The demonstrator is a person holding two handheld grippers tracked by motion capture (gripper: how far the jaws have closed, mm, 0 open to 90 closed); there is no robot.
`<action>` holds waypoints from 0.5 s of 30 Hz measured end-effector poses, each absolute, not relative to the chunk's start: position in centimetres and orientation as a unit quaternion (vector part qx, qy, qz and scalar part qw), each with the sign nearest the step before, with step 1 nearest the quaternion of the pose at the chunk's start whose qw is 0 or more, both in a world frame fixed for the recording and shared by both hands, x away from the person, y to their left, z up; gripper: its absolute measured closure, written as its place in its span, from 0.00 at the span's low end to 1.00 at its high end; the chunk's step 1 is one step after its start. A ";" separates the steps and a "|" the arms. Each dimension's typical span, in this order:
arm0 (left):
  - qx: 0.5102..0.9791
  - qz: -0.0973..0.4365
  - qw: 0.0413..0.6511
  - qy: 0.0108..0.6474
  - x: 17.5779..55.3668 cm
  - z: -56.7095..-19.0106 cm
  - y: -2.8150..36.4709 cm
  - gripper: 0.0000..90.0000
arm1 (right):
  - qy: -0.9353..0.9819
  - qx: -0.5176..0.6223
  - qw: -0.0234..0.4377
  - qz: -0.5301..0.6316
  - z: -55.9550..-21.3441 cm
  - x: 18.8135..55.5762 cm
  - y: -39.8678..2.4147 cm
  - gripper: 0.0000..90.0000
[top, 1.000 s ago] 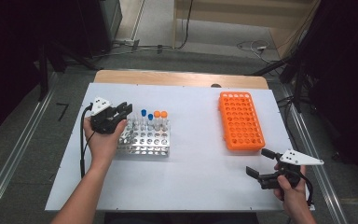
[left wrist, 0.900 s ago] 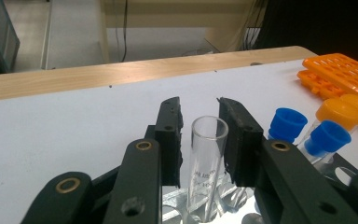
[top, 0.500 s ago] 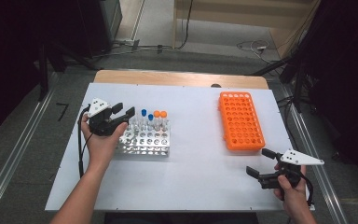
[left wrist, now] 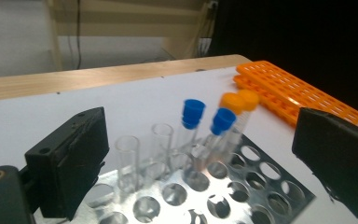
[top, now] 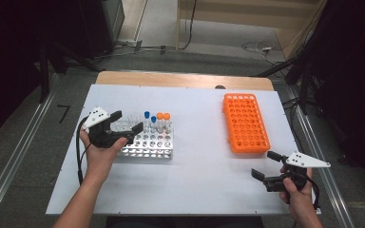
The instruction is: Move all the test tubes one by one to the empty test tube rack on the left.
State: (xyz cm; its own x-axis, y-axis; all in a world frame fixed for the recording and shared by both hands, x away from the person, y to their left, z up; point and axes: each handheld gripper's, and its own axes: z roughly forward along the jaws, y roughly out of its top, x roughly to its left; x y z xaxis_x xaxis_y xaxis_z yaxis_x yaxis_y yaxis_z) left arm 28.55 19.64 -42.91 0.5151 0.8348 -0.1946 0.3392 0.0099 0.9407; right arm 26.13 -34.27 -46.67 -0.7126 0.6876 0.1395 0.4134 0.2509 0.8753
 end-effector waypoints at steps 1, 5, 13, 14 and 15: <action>0.669 0.217 0.561 0.436 28.3 -43.0 19.6 0.01 | 0.779 0.354 0.137 0.499 -46.7 26.1 -34.3 0.00; 0.673 0.207 0.570 0.424 27.4 -43.1 19.3 0.00 | 0.780 0.353 0.139 0.498 -46.7 26.2 -34.3 0.00; 0.681 0.211 0.574 0.403 25.4 -43.1 18.6 0.00 | 0.779 0.353 0.139 0.499 -46.7 26.2 -34.3 0.00; 0.680 0.210 0.577 0.401 25.1 -43.1 18.5 0.00 | 0.780 0.353 0.139 0.498 -46.7 26.2 -34.3 0.00; 0.681 0.208 0.577 0.398 24.8 -43.1 18.4 0.00 | 0.780 0.352 0.139 0.498 -46.7 26.2 -34.3 0.00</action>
State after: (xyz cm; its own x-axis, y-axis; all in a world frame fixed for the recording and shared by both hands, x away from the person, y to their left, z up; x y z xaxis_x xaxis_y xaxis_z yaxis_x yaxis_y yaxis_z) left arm 24.83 18.40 -43.09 0.5956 0.7838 -0.1761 0.3024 -0.0156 0.9531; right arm 26.20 -34.33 -46.75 -0.7127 0.6886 0.1336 0.4109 0.2555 0.8752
